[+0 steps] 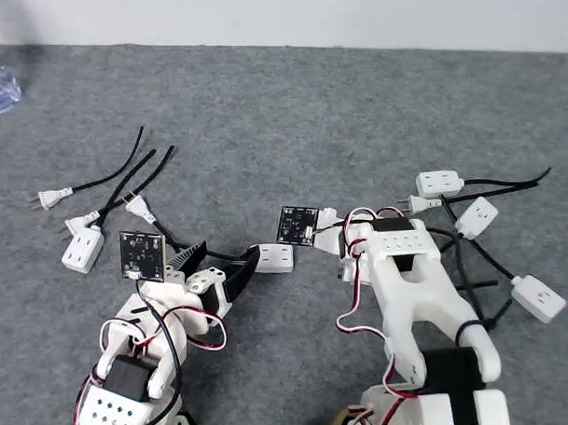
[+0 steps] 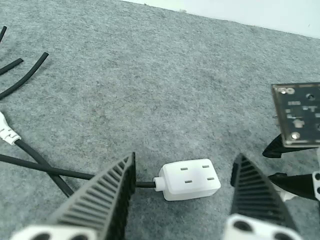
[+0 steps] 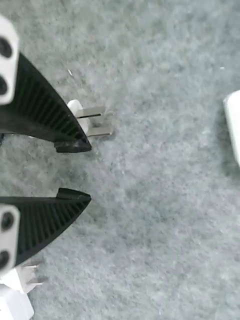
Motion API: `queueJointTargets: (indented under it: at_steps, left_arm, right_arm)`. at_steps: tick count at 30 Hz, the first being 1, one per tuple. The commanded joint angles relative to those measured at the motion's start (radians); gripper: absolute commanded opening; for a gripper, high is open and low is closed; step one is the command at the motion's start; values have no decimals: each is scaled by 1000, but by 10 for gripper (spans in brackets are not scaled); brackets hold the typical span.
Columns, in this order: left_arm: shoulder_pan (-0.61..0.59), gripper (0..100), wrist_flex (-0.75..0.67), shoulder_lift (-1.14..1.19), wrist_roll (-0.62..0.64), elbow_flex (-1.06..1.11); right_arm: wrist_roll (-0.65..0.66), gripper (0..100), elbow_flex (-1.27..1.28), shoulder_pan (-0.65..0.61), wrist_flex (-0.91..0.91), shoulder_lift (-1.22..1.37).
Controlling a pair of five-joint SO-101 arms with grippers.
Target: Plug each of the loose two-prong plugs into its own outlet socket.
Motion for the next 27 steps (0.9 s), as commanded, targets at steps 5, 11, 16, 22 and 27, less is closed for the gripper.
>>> queueJointTargets:
  at_steps: [5,11,16,22,27]
  left_arm:
    - [11,293,0,-6,0,-12]
    - [11,293,0,-6,0,-12]
    - [11,293,0,-6,0,-12]
    - [11,293,0,-6,0,-12]
    - [11,293,0,-6,0,-12]
  right_arm:
    - [3,153,-44,12,56,-7]
    - [-32,153,-91,12,134,-71]
    - [-34,153,-91,12,142,-79]
    - [-35,153,-133,12,222,-96]
    - [-35,153,-180,12,321,-143]
